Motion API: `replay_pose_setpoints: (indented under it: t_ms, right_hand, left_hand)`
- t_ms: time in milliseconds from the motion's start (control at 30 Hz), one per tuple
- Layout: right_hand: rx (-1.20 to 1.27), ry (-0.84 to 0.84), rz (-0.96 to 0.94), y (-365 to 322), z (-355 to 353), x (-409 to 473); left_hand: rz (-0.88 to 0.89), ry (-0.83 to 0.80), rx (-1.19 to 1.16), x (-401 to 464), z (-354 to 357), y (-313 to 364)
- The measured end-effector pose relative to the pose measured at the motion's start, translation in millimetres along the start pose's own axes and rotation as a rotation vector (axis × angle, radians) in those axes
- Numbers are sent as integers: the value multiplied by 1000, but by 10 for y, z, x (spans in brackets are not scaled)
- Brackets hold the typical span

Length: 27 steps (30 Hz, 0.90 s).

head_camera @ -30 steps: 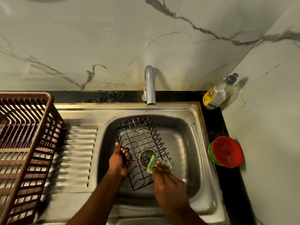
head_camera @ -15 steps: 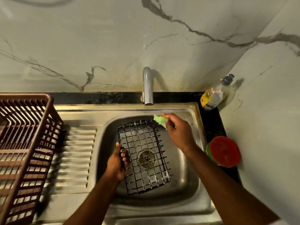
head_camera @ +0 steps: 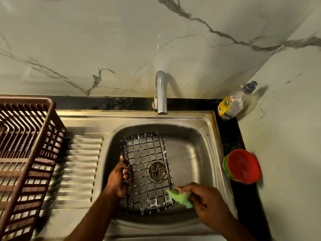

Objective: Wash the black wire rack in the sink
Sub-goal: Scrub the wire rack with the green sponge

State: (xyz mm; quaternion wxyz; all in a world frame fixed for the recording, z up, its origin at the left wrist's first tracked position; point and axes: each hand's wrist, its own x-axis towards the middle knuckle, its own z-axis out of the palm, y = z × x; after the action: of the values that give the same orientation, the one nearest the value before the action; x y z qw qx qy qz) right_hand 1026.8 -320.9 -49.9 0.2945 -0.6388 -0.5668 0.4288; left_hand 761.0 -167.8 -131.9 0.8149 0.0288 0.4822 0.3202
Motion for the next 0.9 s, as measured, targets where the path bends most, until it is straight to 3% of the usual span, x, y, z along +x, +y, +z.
replay_pose_setpoints:
  t_ms: [133,267,500,700,900]
  right_hand:
    - [336,370,175,52,-171,143]
    - [362,516,148,-162,-238,503]
    - [-324,454,-243,-662,-8,1313]
    - [-794,382,-401,-581,254,1567]
    - [-796,221,-574,-206,446,1040]
  left_hand:
    - [110,41,131,-61,143,-22]
    - [203,73,274,-203,414,-68]
    - [389,-5,586,-322,792,-197]
    - [410,-47,651,-291,860,-183]
    - [337,-55,495,-289,826,-82]
